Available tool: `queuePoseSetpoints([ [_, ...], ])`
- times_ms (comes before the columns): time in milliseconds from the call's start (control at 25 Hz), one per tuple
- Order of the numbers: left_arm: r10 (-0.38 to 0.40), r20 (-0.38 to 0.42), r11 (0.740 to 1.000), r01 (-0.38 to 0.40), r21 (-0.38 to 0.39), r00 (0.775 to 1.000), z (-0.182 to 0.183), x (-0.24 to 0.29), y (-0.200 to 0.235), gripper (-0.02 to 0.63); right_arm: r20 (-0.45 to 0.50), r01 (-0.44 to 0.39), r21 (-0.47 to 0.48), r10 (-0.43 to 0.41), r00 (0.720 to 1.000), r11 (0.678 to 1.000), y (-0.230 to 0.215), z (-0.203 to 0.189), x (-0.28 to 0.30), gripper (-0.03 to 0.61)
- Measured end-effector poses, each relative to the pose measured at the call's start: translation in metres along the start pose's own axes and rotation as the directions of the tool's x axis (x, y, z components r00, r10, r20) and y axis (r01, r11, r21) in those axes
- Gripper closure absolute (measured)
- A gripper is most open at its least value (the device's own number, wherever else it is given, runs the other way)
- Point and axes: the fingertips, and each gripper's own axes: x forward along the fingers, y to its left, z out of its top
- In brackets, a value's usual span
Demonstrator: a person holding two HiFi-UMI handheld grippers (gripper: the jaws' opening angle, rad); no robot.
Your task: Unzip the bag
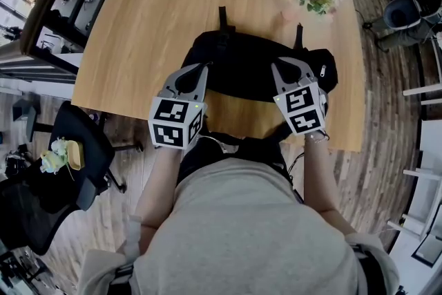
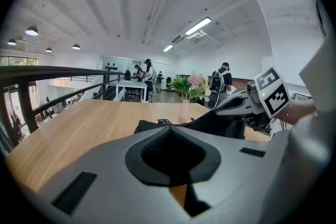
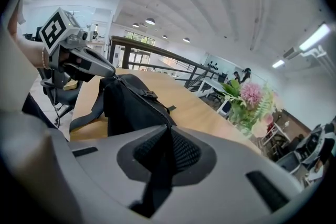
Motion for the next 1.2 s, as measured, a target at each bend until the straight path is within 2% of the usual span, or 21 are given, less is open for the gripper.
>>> queuePoseSetpoints([
  [400, 0.024, -0.006, 1.0, -0.024, -0.019, 1.0, -0.003, -0.004, 0.012, 0.591, 0.004, 0.025, 0.012, -0.025, 1.0, 1.0, -0.001, -0.001, -0.002, 0.545],
  [600, 0.016, 0.014, 0.998, -0.015, -0.067, 1.0, -0.002, -0.006, 0.012, 0.591, 0.033, 0.046, 0.048, -0.048, 0.998, 0.998, -0.003, 0.0, -0.006, 0.525],
  [800, 0.035, -0.002, 0.997, -0.035, -0.073, 0.999, -0.005, -0.008, 0.016, 0.591, 0.039, 0.073, 0.071, -0.076, 0.996, 0.995, -0.001, 0.001, -0.013, 0.492],
  [1040, 0.07, 0.025, 0.992, -0.067, -0.104, 0.997, 0.003, -0.013, 0.014, 0.588, 0.076, 0.063, 0.144, -0.074, 0.994, 0.988, 0.007, -0.001, -0.025, 0.455],
  [1200, 0.055, 0.055, 0.992, -0.048, -0.112, 0.997, 0.013, -0.015, 0.004, 0.588, 0.124, 0.002, 0.248, -0.034, 0.992, 0.969, 0.014, -0.003, -0.037, 0.432],
])
